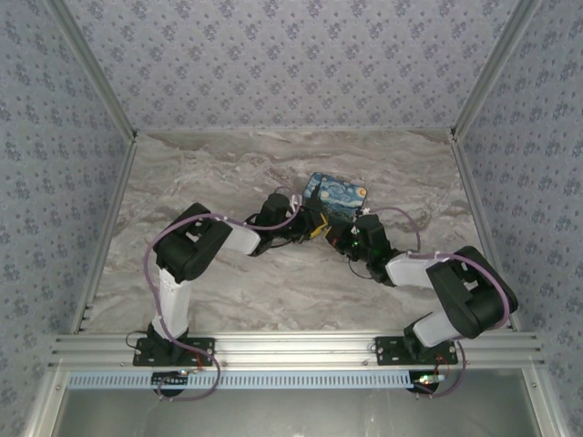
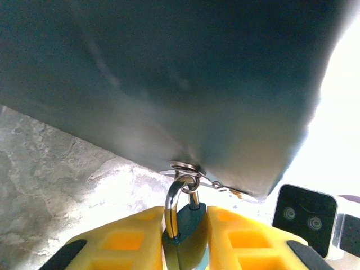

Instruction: Unlock a padlock with a key

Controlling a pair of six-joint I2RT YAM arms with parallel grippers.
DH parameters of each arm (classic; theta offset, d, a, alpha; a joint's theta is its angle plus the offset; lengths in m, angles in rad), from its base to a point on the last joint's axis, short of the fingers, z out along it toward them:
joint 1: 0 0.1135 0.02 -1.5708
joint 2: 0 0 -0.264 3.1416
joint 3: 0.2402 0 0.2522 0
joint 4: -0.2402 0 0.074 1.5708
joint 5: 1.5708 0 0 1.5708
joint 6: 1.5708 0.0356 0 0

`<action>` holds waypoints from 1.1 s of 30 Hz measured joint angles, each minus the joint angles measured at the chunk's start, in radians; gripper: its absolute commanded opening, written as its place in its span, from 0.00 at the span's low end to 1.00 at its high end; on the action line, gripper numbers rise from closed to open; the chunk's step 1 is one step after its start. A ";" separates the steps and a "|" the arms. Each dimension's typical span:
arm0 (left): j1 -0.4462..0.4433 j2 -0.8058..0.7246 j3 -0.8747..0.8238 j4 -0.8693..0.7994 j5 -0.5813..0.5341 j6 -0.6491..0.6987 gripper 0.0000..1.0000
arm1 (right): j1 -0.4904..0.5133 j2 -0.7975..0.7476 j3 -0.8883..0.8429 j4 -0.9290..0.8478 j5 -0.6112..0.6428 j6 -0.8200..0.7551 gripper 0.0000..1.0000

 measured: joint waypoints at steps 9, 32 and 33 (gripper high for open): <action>0.000 0.000 0.000 0.008 -0.004 -0.005 0.08 | -0.001 -0.040 0.000 -0.024 0.001 -0.003 0.32; 0.000 0.000 0.000 -0.006 -0.008 -0.010 0.00 | -0.154 -0.496 0.032 -0.464 0.075 -0.327 1.00; 0.000 0.000 0.000 -0.006 -0.009 -0.013 0.00 | -0.169 -0.519 0.037 -0.468 0.068 -0.343 1.00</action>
